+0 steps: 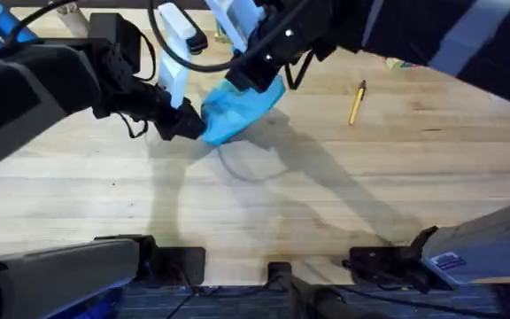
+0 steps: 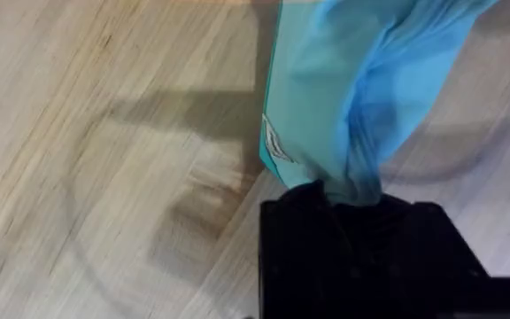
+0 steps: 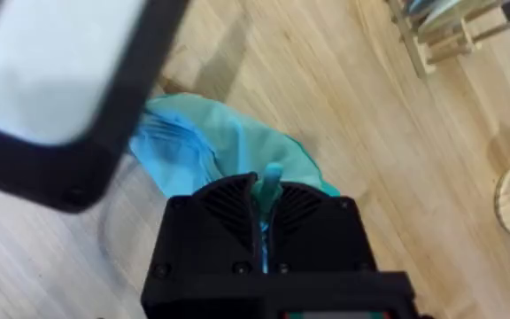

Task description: Unzip the bag, pick up the pens from the table one at a time and place them inside, then zip the bag closed.

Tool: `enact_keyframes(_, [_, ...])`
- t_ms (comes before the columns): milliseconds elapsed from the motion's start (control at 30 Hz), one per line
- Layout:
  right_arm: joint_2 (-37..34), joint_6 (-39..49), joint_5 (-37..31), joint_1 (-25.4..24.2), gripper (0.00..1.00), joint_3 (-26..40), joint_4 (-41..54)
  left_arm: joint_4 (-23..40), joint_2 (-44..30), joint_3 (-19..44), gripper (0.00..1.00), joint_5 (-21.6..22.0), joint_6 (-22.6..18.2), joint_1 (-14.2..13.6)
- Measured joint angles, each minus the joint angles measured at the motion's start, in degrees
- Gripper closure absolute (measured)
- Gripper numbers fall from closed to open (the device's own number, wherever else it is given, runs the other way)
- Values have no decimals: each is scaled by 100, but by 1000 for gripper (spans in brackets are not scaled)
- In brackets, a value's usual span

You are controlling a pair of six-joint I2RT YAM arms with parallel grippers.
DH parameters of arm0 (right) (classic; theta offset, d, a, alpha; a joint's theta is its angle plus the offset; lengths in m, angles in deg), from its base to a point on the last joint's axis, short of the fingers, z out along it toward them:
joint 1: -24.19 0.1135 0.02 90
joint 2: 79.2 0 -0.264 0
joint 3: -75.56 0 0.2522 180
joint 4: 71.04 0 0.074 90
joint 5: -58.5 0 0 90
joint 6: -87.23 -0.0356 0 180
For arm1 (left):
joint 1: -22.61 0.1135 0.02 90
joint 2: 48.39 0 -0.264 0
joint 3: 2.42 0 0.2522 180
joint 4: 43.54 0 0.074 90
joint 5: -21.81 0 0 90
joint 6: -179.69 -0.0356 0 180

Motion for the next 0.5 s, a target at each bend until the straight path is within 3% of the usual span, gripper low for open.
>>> enact_keyframes(500, [0, 1, 168, 178, 969, 64, -279, 22, 0, -7, 959, 84, 0, 0])
